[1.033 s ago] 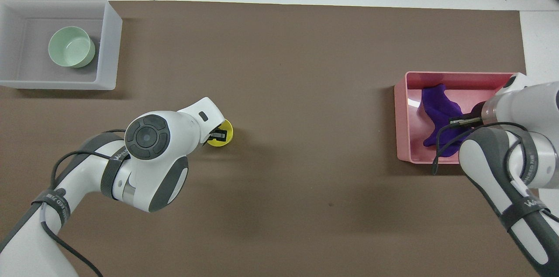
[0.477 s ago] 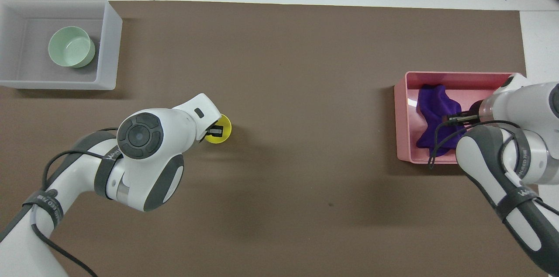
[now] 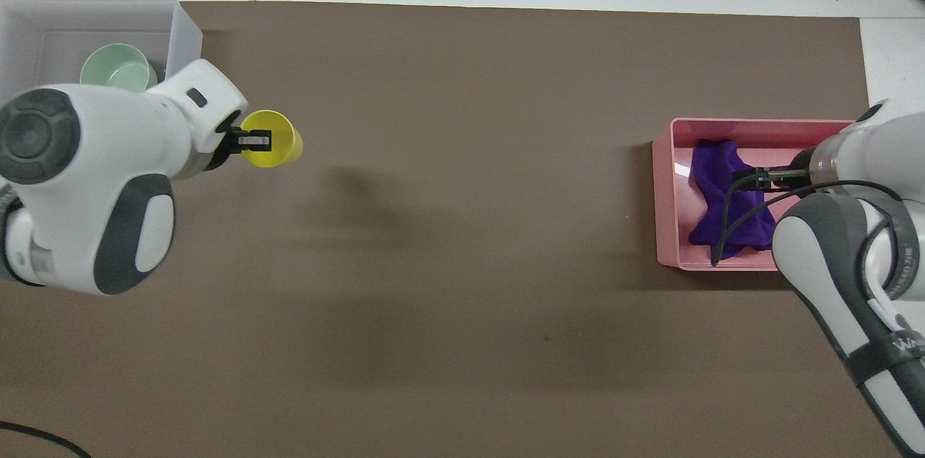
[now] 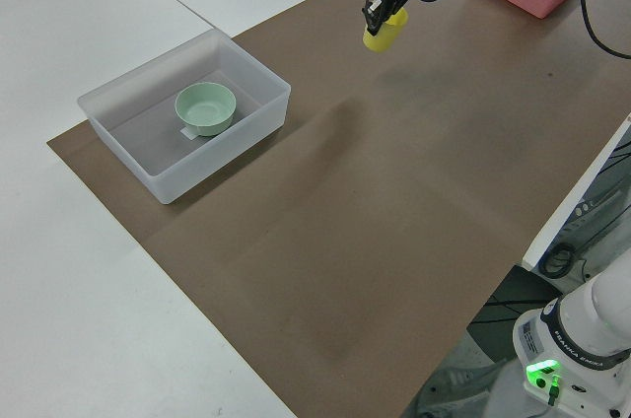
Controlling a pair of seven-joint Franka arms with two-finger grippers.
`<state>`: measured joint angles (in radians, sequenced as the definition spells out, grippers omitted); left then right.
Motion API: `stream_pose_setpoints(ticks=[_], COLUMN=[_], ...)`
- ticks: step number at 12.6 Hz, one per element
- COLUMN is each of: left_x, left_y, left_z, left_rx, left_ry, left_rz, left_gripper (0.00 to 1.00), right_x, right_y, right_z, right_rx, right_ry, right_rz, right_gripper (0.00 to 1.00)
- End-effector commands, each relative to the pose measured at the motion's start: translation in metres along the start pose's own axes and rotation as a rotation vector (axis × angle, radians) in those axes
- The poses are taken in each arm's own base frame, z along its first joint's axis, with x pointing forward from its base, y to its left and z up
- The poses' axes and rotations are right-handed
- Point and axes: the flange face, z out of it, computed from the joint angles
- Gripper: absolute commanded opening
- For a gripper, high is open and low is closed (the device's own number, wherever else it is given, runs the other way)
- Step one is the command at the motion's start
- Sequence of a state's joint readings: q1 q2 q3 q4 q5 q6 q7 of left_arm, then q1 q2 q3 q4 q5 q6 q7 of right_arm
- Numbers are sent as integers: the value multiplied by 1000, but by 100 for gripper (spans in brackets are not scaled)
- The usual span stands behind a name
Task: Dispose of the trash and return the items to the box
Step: 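Carry the yellow cup into the white bin while the right gripper withdraws, then set the yellow cup into the green bowl and open the left gripper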
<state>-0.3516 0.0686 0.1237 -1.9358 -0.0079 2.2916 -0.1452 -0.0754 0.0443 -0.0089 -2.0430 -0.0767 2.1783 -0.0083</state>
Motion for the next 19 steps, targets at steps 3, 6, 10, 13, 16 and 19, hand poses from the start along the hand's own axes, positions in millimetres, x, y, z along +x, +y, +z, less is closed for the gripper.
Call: stream_pose_setpoints(ticks=[3, 6, 10, 13, 16, 19], left_x=[61, 77, 84, 82, 82, 75], left_y=[-107, -176, -251, -292, -293, -298], left_z=[-10, -11, 25, 60, 93, 112], left_rx=[44, 25, 40, 4, -15, -14], left_ry=[36, 38, 15, 10, 36, 31], left_rz=[-73, -106, -113, -125, -124, -122], left_gripper=[0, 0, 0, 0, 0, 0], right_x=[-7, 1, -1, -9, -15, -24], right_y=[-27, -24, -15, -3, 21, 27], right_z=[-64, -112, -169, -204, -220, -213], right_rx=[15, 11, 8, 33, 45, 55], right_ry=[-4, -20, -46, -65, -82, -104], right_rz=[88, 121, 132, 151, 162, 156], right_gripper=[100, 100, 100, 100, 100, 100])
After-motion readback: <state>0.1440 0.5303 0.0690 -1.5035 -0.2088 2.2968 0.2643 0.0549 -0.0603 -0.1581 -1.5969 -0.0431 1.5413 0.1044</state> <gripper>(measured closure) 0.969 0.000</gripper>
